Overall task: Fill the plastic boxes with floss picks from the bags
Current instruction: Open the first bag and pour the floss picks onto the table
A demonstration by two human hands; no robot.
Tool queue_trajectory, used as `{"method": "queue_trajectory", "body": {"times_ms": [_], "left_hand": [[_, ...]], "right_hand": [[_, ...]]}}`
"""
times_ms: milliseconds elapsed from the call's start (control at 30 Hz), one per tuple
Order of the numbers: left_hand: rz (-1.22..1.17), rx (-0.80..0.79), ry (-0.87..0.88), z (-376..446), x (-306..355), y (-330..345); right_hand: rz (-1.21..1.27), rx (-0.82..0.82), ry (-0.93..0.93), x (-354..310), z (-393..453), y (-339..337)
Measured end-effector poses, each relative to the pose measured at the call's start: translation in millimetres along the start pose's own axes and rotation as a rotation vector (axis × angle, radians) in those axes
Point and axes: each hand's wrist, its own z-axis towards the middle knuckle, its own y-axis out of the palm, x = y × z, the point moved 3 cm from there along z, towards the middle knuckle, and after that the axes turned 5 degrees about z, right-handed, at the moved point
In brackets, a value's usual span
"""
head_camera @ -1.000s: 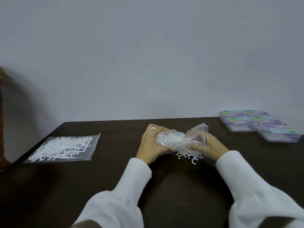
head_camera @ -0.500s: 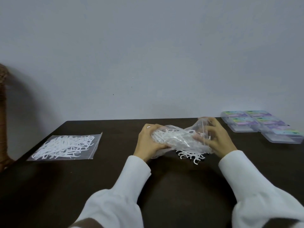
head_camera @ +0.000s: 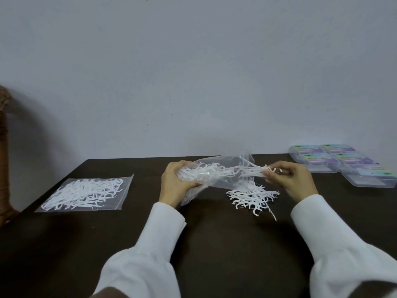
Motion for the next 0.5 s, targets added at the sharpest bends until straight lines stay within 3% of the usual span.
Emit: {"method": "queue_trajectory", "body": {"times_ms": [333, 500], "left_hand": [[-0.026, 0.231, -0.139, 10, -20, -25], [-0.058, 0.246, -0.185, 14, -25, -25]], "right_hand": [[0.02, -0.047, 0.191, 20, 5, -13], [-0.321, -0.222, 0.109, 20, 3, 0]]}}
